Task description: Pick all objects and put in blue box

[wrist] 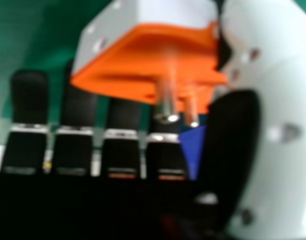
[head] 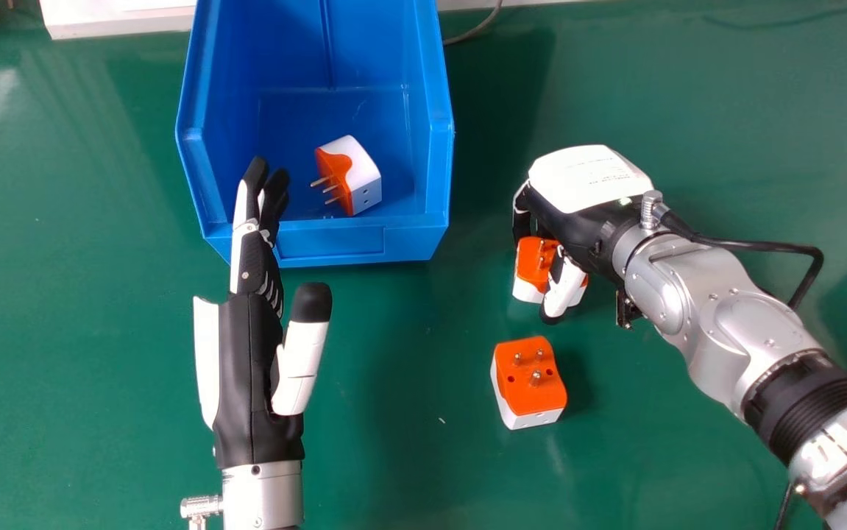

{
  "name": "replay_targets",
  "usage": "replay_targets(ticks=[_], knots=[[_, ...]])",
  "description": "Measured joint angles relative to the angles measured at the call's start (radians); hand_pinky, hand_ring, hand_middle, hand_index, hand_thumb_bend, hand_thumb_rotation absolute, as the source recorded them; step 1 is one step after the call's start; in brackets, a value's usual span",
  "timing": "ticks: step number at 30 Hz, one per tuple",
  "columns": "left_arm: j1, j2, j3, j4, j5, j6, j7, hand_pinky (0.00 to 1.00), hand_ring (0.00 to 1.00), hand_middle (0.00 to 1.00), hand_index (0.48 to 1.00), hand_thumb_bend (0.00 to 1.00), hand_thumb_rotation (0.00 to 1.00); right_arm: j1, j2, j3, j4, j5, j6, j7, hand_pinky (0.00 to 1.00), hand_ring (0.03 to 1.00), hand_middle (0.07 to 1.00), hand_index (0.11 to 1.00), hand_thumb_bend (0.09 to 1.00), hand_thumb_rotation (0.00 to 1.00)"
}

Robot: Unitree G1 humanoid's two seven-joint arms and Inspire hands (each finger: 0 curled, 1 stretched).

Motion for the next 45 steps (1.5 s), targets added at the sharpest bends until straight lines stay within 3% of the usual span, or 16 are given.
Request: replay_targets(ticks=[12, 27, 45], knots=[[0.001, 0.000, 0.000, 0.000, -0.001, 0.000, -0.004, 0.99, 0.95, 0.95, 0.952, 0.92, 0.95, 0.004, 0.004, -0.018, 0.000, 0.007, -0.003, -0.002, 0.35, 0.391, 0.518, 0.543, 0.512, 0.00], [0.006, 0.000, 0.000, -0.008, 0.001, 0.001, -0.004, 0.99, 0.95, 0.95, 0.953, 0.92, 0.95, 0.103, -0.049, -0.226, -0.061, 0.235, -0.134, -0.005, 0.34, 0.409, 0.517, 0.500, 0.508, 0.00], [0.009, 0.000, 0.000, -0.009, 0.000, 0.001, -0.006, 0.99, 0.95, 0.95, 0.955, 0.92, 0.95, 0.126, -0.065, -0.240, -0.106, 0.231, -0.135, -0.005, 0.32, 0.424, 0.521, 0.496, 0.498, 0.00]])
